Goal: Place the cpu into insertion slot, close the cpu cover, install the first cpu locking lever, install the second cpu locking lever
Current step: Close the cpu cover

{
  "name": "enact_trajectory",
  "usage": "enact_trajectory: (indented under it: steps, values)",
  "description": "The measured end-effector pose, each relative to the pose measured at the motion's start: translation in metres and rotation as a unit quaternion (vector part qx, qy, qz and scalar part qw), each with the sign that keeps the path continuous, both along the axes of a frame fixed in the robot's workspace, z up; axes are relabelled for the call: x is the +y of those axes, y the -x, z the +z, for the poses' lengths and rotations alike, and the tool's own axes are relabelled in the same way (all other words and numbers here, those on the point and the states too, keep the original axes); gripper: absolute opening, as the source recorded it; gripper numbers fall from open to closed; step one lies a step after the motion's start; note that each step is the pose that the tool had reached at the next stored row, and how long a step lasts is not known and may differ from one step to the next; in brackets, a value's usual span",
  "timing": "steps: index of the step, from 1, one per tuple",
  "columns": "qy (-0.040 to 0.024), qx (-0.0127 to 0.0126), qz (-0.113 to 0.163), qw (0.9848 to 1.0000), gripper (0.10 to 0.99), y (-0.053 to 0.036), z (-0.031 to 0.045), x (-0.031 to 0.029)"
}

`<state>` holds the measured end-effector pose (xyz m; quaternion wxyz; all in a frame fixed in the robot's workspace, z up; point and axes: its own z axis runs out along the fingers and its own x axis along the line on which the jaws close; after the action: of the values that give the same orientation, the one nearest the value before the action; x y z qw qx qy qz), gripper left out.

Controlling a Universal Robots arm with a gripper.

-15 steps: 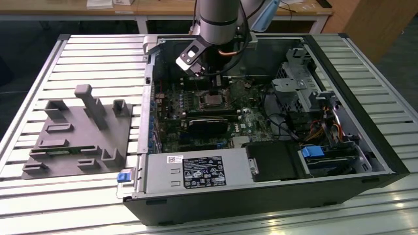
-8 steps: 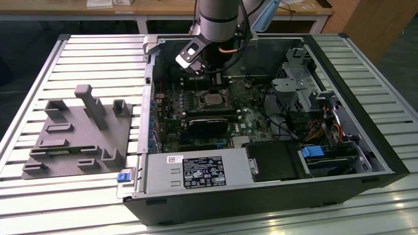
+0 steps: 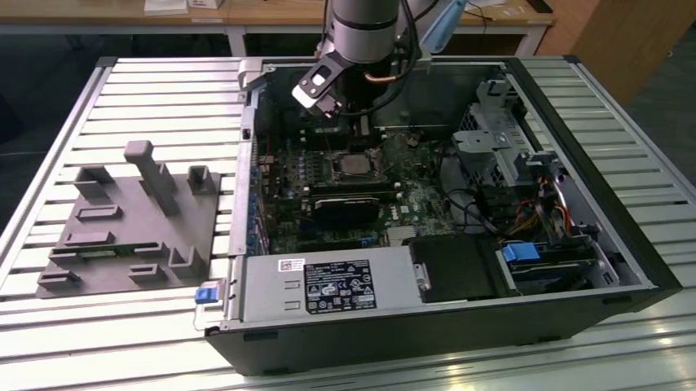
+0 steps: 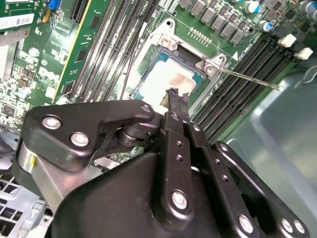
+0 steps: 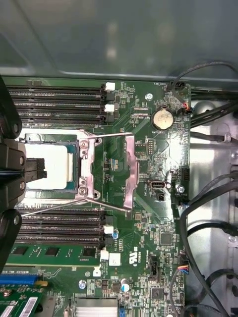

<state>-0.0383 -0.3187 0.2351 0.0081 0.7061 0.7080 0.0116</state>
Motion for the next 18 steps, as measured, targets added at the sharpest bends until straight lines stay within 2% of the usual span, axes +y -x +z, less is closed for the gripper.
enact_trajectory:
  steps: [6,12,16,18]
  values:
    - [0.0,0.0,0.0,1.0,0.106,0.0,0.0117,0.0]
    - [0.0001,0.0002,0.0,1.0,0.106,0.0,0.0303,0.0]
    - [0.0,0.0001,0.0,1.0,0.106,0.0,0.0319,-0.0004]
    - [0.0,0.0001,0.0,1.0,0.106,0.0001,0.0319,-0.0029]
